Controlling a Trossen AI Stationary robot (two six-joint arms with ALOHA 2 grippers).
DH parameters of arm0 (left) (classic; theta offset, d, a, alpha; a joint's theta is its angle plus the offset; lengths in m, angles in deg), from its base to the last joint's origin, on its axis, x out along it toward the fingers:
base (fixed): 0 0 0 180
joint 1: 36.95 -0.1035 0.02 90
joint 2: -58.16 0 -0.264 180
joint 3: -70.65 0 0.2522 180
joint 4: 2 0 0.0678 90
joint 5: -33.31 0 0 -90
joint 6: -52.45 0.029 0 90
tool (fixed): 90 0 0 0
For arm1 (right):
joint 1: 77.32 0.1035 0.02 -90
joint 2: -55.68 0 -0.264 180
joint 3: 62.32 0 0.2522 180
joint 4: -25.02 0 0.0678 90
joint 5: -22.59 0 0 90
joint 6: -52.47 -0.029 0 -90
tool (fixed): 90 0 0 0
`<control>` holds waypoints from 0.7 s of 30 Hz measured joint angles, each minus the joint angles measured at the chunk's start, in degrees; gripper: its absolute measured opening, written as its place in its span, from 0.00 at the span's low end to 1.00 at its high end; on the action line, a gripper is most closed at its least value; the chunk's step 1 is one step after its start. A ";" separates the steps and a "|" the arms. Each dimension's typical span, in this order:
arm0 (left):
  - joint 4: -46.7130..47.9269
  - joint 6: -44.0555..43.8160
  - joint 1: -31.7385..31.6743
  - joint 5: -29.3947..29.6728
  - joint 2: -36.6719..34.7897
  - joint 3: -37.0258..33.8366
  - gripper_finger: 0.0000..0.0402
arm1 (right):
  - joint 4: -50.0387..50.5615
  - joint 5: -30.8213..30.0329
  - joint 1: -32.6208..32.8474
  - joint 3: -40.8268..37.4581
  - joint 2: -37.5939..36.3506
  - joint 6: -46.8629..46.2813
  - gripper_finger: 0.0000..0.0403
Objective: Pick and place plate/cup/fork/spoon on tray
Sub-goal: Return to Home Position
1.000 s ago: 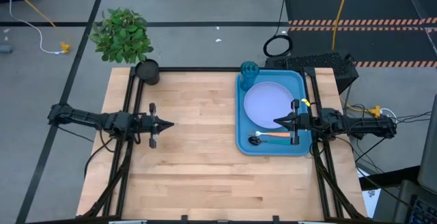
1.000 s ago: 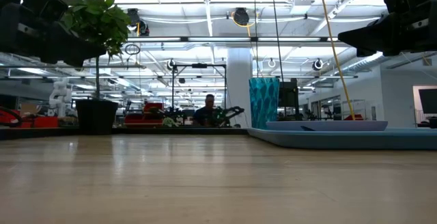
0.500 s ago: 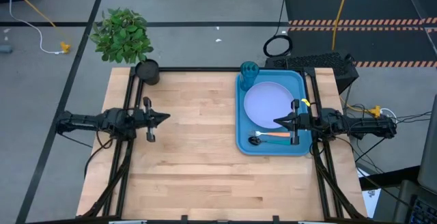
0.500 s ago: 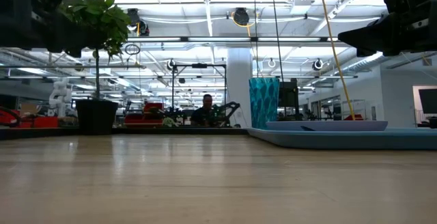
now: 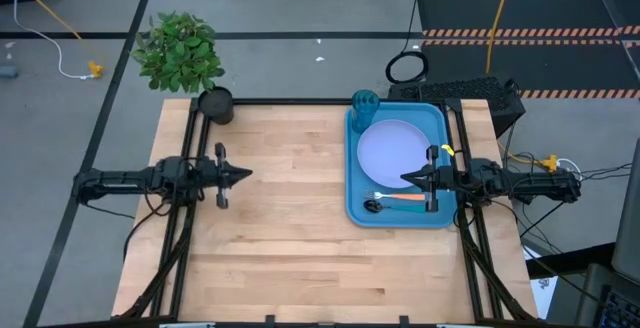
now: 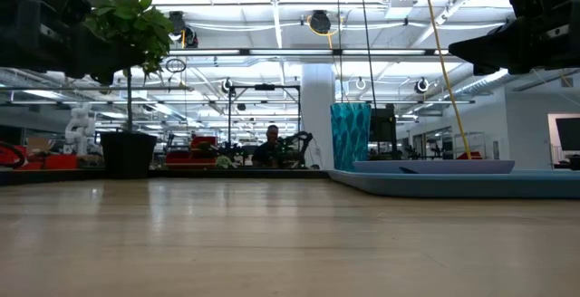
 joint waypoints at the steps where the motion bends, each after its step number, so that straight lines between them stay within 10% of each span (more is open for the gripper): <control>1: 0.02 -0.43 0.06 -0.26 0.00 0.00 0.02 | 0.00 0.00 0.00 0.00 0.00 -0.02 0.00; 21: 6.89 0.24 1.91 1.58 -2.74 2.51 0.00 | -0.01 0.00 0.00 0.00 0.00 -0.02 0.00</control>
